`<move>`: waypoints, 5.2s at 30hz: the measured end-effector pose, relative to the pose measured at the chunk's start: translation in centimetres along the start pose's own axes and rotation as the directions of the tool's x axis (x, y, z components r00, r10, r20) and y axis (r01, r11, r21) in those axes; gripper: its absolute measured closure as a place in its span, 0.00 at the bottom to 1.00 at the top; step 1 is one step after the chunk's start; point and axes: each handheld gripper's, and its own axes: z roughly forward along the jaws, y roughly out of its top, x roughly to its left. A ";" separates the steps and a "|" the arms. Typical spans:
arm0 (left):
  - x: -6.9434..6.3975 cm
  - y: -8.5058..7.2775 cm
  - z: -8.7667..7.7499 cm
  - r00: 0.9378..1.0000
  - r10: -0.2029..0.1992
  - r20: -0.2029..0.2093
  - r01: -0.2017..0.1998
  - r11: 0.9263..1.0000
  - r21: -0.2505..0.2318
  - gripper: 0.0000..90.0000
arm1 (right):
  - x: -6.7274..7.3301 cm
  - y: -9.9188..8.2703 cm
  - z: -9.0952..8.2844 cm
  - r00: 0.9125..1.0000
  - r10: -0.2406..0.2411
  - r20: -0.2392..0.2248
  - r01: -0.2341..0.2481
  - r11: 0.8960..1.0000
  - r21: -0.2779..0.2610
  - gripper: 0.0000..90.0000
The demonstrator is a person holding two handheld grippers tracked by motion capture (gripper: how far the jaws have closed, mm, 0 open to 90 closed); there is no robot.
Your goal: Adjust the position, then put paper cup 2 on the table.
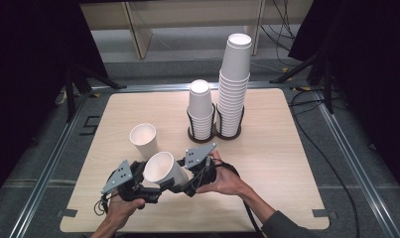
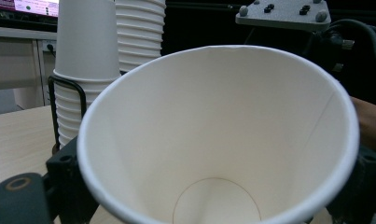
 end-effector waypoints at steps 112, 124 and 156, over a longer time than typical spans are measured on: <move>6.7 -3.4 -4.4 0.862 0.204 -0.463 -0.064 0.952 0.299 0.12 | -0.8 -8.7 -9.6 0.914 0.141 0.380 -0.220 0.960 0.174 0.19; 6.6 -4.1 -5.0 0.886 0.190 -0.422 -0.040 0.940 0.339 0.14 | -0.5 -8.8 -9.8 0.916 0.140 0.377 -0.220 0.959 0.179 0.19; 3.8 -4.6 -9.5 0.899 0.186 -0.396 -0.017 0.920 0.393 0.16 | 0.5 -9.5 -11.0 0.910 0.166 0.381 -0.243 0.956 0.165 0.19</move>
